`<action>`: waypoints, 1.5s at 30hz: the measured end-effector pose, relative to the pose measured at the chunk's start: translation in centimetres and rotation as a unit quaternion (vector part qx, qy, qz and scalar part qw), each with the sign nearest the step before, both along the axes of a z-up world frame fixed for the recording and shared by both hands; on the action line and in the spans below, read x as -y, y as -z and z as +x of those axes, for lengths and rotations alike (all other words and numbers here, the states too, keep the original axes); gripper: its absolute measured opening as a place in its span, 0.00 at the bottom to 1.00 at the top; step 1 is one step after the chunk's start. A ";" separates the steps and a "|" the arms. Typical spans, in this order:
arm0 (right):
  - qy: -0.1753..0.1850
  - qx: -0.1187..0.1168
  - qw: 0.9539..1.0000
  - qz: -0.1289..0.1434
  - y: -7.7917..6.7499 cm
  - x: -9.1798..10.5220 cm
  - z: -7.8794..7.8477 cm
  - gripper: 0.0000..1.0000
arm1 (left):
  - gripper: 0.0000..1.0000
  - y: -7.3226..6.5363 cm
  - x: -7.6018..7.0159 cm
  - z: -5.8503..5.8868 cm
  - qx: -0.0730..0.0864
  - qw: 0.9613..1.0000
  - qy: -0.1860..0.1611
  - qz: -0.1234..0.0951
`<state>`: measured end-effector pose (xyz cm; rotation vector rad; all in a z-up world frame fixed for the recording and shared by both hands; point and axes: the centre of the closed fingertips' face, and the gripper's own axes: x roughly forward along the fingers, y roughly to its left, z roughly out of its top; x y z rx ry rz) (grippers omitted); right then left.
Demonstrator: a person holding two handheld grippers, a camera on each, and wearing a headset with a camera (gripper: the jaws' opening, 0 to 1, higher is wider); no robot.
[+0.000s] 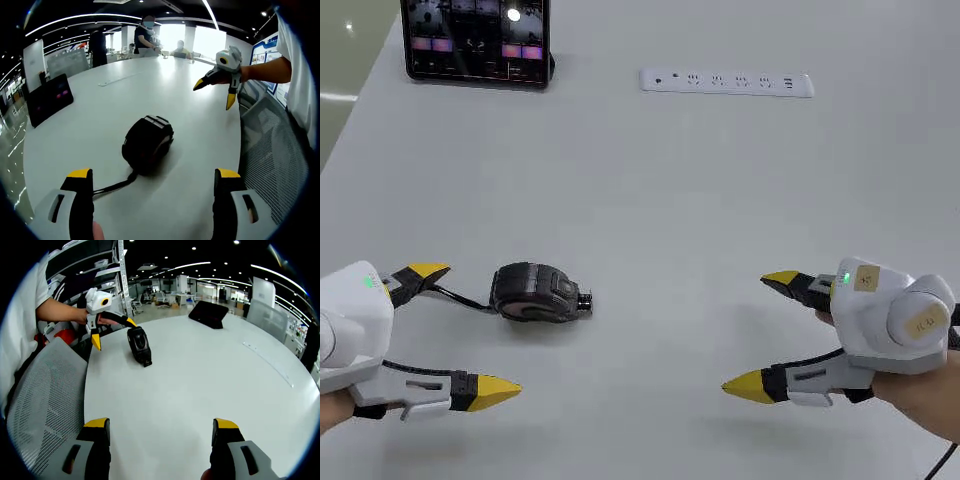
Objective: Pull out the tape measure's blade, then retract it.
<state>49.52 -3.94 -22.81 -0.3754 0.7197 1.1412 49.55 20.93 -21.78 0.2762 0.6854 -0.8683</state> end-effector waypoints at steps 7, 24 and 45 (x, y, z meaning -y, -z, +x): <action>-0.013 -0.001 1.000 0.000 0.3 -0.9 0.3 0.82 | 0.97 0.2 0.1 0.7 0.001 1.000 0.015 0.008; -0.051 0.005 0.999 -0.008 0.5 -2.7 0.9 0.82 | 0.89 1.0 0.5 2.2 -0.009 0.997 0.060 0.037; -0.067 0.011 0.998 -0.009 0.3 -3.5 1.6 0.81 | 0.59 2.4 1.8 3.1 -0.050 0.988 0.125 0.069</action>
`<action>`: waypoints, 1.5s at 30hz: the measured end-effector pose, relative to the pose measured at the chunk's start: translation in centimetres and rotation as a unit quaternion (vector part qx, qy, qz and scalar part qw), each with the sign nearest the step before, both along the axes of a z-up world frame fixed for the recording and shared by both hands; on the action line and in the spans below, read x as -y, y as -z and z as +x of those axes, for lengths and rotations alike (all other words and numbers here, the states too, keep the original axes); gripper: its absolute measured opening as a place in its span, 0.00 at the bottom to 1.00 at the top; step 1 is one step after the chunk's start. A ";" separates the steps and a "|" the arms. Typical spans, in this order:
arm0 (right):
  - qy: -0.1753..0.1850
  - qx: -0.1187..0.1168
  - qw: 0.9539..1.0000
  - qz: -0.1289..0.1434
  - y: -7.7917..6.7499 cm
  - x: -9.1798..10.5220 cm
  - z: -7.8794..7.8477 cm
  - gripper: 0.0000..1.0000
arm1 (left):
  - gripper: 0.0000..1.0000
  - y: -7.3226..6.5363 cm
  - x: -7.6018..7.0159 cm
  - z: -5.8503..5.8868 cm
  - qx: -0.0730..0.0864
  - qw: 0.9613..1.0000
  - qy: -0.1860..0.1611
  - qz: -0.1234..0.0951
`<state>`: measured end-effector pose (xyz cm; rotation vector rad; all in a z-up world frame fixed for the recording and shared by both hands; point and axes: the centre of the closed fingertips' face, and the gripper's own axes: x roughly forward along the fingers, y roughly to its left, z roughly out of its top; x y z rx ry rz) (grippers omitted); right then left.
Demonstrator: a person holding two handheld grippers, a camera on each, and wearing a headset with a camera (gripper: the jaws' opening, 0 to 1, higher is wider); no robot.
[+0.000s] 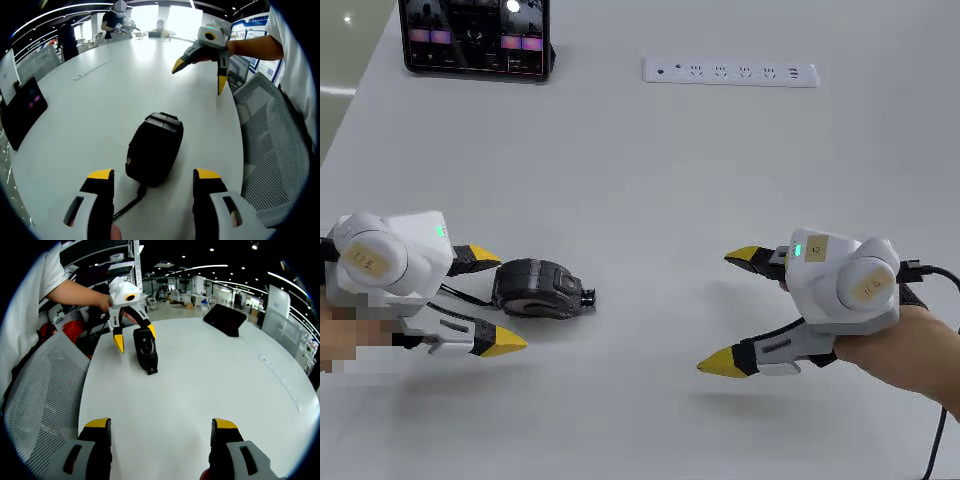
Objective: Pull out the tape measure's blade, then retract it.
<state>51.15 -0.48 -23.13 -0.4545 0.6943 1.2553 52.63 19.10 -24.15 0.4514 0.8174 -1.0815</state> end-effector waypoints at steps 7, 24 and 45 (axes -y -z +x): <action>-0.004 0.001 1.000 0.000 0.0 -0.3 0.1 0.80 | 0.53 0.3 0.1 0.1 -0.003 1.000 0.014 0.010; -0.006 -0.001 1.000 0.003 0.2 -0.8 0.1 0.80 | 0.36 0.7 0.3 0.4 -0.002 0.999 0.028 0.020; -0.016 -0.007 1.000 0.014 0.6 -1.9 0.0 0.77 | 0.28 0.9 0.2 0.7 0.002 0.999 0.034 0.031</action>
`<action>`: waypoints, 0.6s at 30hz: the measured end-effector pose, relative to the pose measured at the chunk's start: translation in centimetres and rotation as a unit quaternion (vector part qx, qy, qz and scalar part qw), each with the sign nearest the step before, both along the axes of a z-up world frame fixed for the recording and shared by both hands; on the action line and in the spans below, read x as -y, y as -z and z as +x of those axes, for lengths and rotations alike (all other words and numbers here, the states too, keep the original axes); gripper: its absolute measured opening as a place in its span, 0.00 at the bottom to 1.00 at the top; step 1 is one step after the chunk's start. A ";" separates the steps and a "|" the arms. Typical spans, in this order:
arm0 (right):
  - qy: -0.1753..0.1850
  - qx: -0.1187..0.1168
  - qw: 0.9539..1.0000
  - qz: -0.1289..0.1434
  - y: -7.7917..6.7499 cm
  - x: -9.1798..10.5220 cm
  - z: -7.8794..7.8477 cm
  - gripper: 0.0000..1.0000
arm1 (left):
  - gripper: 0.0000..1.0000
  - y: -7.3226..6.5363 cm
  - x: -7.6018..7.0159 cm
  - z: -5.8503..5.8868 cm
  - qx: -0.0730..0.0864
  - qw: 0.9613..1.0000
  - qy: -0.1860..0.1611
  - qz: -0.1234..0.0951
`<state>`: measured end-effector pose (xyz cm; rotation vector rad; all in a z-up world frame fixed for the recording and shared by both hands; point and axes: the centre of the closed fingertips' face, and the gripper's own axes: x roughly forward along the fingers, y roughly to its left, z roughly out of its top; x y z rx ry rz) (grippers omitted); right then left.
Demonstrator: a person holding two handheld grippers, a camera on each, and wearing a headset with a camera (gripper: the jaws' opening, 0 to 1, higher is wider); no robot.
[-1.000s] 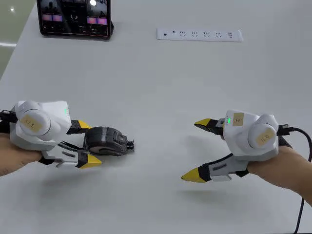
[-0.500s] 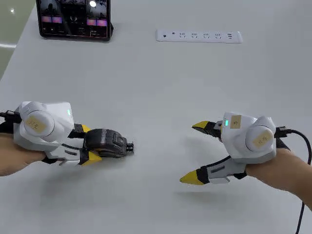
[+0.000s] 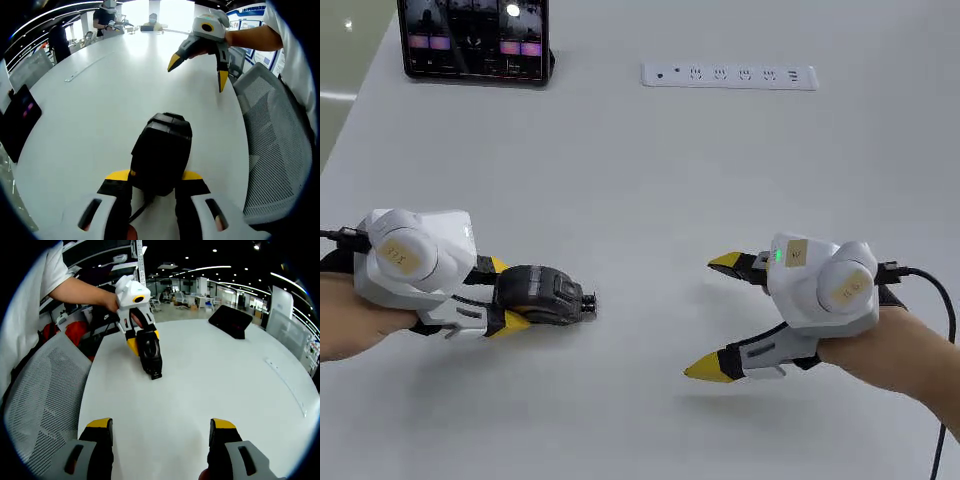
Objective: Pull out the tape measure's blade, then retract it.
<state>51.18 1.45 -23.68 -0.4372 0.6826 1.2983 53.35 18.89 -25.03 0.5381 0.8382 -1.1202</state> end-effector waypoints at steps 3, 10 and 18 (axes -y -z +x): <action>-0.002 -0.002 1.000 0.007 0.0 -0.4 0.1 0.76 | 0.28 0.0 0.0 0.0 0.000 1.000 0.000 0.001; -0.006 0.001 1.000 0.024 0.1 -1.9 0.6 0.71 | 0.28 0.1 -0.1 0.0 -0.003 1.000 -0.001 0.007; -0.014 -0.004 0.999 0.046 0.6 -3.9 1.0 0.67 | 0.27 0.1 -0.2 0.0 -0.003 1.000 -0.002 0.021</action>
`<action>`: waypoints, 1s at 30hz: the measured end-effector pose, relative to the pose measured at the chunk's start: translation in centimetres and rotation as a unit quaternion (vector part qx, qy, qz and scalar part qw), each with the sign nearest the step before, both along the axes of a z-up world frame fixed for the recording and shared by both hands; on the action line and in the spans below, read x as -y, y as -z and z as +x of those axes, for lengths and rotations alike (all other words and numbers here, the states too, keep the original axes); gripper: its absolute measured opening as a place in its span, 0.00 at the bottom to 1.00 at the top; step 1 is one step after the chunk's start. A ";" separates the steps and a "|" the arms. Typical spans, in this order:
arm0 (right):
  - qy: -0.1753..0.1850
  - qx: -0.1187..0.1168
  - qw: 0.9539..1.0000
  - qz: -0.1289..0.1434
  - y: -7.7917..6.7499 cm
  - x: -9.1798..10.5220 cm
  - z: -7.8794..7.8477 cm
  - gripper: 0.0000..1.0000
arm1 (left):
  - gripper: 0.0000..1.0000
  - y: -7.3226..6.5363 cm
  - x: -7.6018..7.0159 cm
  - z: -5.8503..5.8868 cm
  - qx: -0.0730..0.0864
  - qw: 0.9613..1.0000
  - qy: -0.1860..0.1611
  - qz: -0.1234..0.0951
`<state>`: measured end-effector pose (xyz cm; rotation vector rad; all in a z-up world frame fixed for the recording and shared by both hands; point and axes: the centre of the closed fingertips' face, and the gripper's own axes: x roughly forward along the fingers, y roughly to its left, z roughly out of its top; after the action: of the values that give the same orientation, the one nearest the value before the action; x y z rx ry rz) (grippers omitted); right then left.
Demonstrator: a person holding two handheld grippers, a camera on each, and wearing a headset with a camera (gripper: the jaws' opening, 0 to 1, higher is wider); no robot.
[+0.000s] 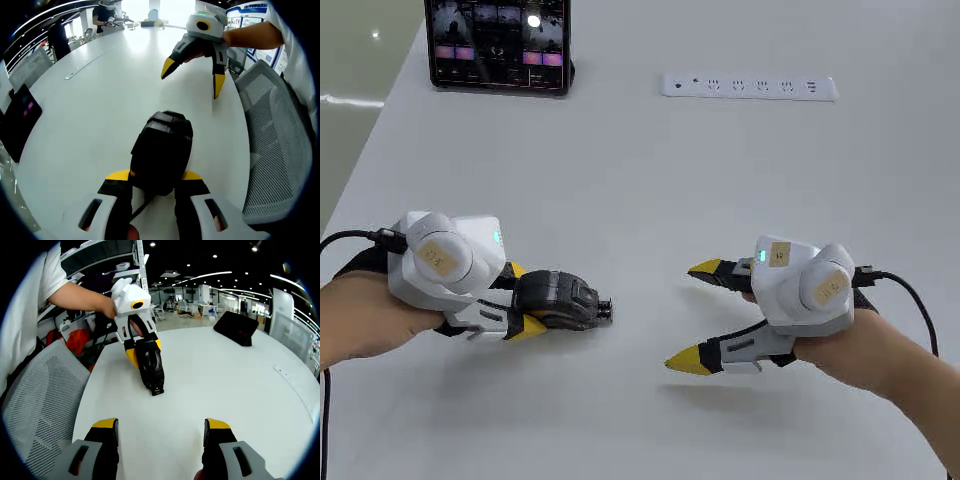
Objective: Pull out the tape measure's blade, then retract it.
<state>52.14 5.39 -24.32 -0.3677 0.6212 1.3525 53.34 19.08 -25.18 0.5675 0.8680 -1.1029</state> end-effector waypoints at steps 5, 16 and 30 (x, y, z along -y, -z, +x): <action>0.000 0.002 1.000 0.009 0.1 -0.7 0.4 0.63 | 0.27 0.0 0.0 0.0 -0.002 1.000 -0.003 0.005; 0.010 -0.008 0.999 0.032 0.9 -2.0 1.4 0.52 | 0.27 0.1 -0.1 0.0 -0.005 1.000 -0.003 0.011; -0.019 0.004 0.999 0.039 1.5 -4.7 1.4 0.39 | 0.27 0.0 -0.1 -0.1 -0.008 1.000 -0.002 0.012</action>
<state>53.58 10.05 -25.81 -0.3226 0.5560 1.4065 53.28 19.14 -25.21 0.5770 0.8973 -1.0956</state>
